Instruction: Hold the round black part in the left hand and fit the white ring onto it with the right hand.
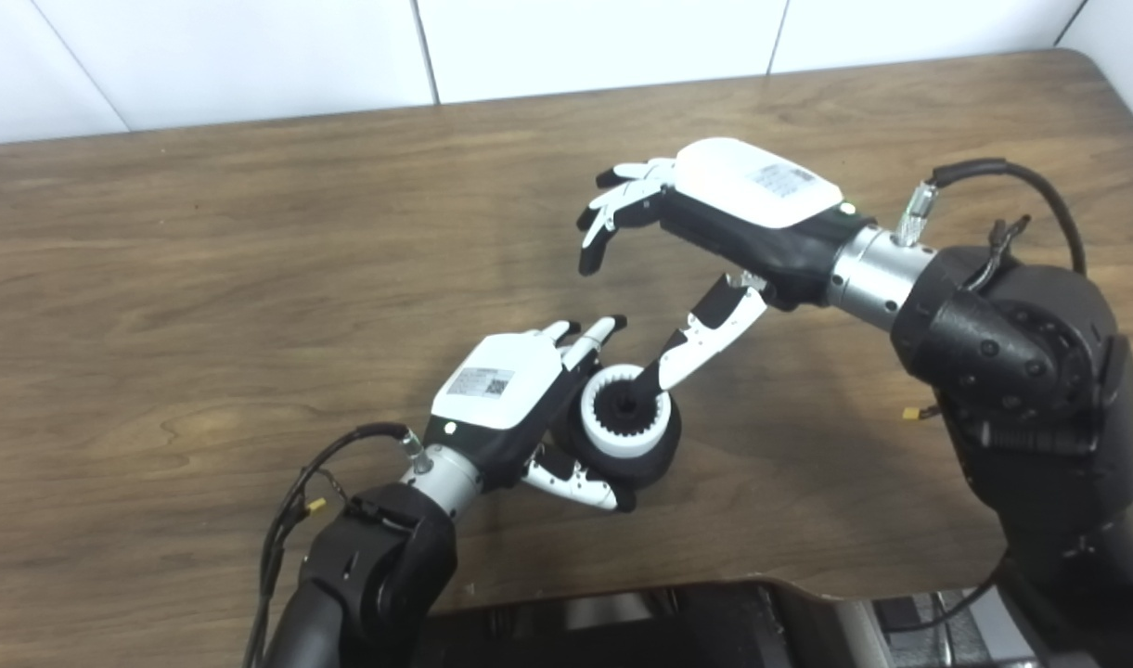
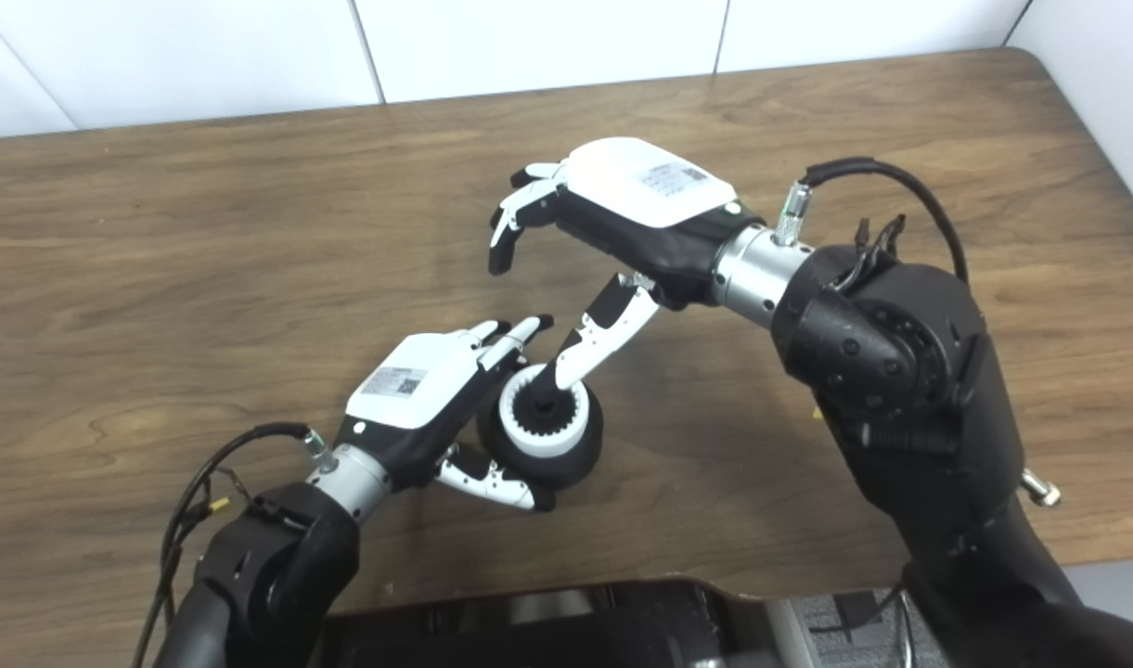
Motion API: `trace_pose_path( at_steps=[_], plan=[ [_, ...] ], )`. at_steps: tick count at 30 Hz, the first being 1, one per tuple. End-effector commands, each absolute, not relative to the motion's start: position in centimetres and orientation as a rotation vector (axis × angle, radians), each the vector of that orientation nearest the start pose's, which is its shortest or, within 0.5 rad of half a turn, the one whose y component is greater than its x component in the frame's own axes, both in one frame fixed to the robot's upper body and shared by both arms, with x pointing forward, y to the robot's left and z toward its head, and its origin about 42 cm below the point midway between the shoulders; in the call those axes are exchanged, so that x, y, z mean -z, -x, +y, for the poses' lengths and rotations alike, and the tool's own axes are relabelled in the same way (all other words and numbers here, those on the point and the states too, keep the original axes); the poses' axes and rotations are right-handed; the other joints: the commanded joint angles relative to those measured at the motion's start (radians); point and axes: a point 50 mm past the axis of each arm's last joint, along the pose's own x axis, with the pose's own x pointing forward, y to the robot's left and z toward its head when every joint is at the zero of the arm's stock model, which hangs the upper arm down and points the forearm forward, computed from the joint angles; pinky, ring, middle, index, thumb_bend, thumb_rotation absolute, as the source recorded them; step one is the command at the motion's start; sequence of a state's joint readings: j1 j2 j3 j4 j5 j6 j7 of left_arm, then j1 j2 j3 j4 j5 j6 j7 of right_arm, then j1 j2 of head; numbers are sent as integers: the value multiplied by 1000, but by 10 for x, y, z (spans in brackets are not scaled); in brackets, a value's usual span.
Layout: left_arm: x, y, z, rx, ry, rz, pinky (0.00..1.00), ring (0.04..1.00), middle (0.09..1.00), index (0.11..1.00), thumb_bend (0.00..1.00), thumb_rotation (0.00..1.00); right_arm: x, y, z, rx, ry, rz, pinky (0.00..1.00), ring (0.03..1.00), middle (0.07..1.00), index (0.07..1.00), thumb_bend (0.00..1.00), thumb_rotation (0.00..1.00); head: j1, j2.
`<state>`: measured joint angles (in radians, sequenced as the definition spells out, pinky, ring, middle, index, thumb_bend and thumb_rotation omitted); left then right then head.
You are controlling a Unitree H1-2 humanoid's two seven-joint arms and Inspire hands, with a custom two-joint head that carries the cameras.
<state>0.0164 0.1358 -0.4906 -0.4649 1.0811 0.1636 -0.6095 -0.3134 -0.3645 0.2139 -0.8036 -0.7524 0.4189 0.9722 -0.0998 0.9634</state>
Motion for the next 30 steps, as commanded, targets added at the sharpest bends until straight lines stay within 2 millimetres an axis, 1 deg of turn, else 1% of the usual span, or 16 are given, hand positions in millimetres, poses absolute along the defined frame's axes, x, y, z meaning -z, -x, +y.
trace_pose_path(
  at_steps=[1, 4, 8, 12, 13, 15, 17, 20, 23, 26, 27, 30],
  plan=[
    [-168, -232, 123, 687, -1227, -74, 944, 961, 952, 1000, 1000, 448, -322, -262, -201, -579, 1190, -339, 927, 932, 819, 659, 1000, 433, 0, -1],
    [-174, -234, 125, 698, -1246, -57, 946, 962, 951, 1000, 1000, 469, -321, -263, -203, -575, 1185, -336, 922, 934, 820, 660, 1000, 436, 4, -5],
    [-192, -240, 135, 725, -1251, 1, 958, 973, 961, 1000, 1000, 467, -323, -262, -206, -564, 1167, -330, 911, 934, 825, 664, 1000, 431, 9, -12],
    [-218, -248, 148, 758, -1220, 108, 970, 988, 986, 1000, 1000, 419, -325, -262, -211, -550, 1159, -328, 897, 919, 821, 666, 1000, 432, 17, -27],
    [-224, -250, 153, 760, -1219, 118, 952, 982, 985, 990, 1000, 396, -324, -262, -213, -547, 1159, -325, 894, 919, 822, 670, 1000, 435, 19, -31],
    [-231, -253, 161, 755, -1220, 128, 947, 982, 984, 982, 1000, 386, -324, -262, -215, -540, 1156, -320, 890, 919, 823, 672, 1000, 438, 20, -38],
    [-234, -255, 168, 742, -1219, 126, 968, 997, 995, 995, 1000, 414, -324, -261, -216, -535, 1154, -315, 890, 920, 825, 671, 1000, 437, 19, -43],
    [-237, -260, 182, 700, -1202, 118, 993, 1000, 1000, 1000, 1000, 406, -323, -260, -218, -526, 1149, -309, 884, 920, 824, 669, 1000, 431, 18, -53],
    [-241, -263, 195, 658, -1167, 84, 1000, 1000, 1000, 1000, 1000, 422, -323, -259, -221, -517, 1149, -304, 880, 919, 825, 671, 1000, 422, 21, -66],
    [-251, -263, 208, 597, -1095, 39, 1000, 1000, 1000, 1000, 1000, 424, -322, -258, -225, -502, 1143, -301, 887, 918, 824, 670, 1000, 421, 23, -72],
    [-254, -264, 211, 581, -1085, 27, 1000, 1000, 1000, 1000, 1000, 428, -322, -257, -226, -496, 1142, -300, 887, 917, 824, 669, 1000, 421, 24, -79],
    [-264, -264, 223, 519, -1061, -5, 1000, 1000, 1000, 1000, 1000, 477, -322, -255, -230, -478, 1137, -294, 868, 913, 822, 667, 1000, 417, 26, -85]
  ],
)
